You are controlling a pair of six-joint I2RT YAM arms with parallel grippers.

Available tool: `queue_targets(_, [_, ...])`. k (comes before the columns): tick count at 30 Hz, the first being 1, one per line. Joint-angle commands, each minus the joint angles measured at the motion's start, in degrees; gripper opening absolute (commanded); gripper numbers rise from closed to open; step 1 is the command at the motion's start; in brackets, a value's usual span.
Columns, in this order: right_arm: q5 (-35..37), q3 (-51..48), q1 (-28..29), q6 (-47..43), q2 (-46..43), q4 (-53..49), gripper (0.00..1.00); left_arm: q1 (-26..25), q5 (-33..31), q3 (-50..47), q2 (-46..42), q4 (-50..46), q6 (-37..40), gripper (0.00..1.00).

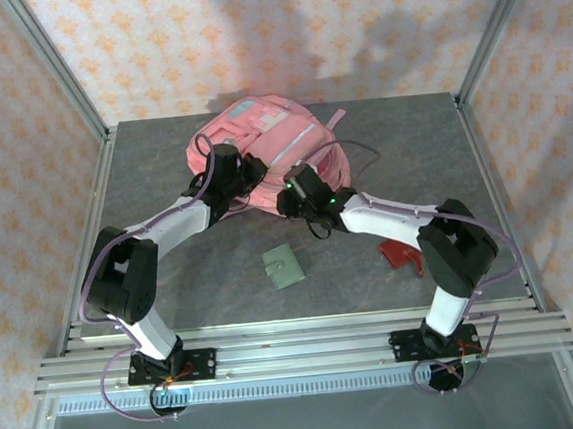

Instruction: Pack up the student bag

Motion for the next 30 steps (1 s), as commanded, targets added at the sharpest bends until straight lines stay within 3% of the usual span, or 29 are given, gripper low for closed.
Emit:
queue_targets(1, [4.7,4.0,0.4,-1.0,1.1,-0.8,0.37,0.2,1.8,2.4,-4.0,4.1,0.0,0.0])
queue_targets(9, [6.6,8.5,0.5,-1.3,5.0,-3.2,0.35,0.3,2.2,1.8,-4.0,4.7,-0.3,0.0])
queue_targets(13, [6.6,9.0,0.5,-1.2,6.5,-4.0,0.29,0.2,2.2,1.9,-4.1,4.9,-0.3,0.0])
queue_targets(16, [6.0,8.5,0.5,-1.4,6.5,-3.8,0.17,0.6,2.2,2.1,-4.2,4.8,-0.3,0.0])
queue_targets(23, [5.7,6.4,0.5,-1.7,5.0,-4.2,0.13,1.5,1.9,1.9,-4.9,4.7,-0.1,0.0])
queue_targets(25, [5.9,5.8,0.5,-2.2,4.7,-4.6,0.02,1.7,1.9,1.8,-5.1,4.6,0.0,0.0])
queue_targets(30, [7.8,5.1,-0.3,-3.6,3.4,-6.9,0.0,2.3,1.9,1.4,-5.5,4.1,0.7,0.0])
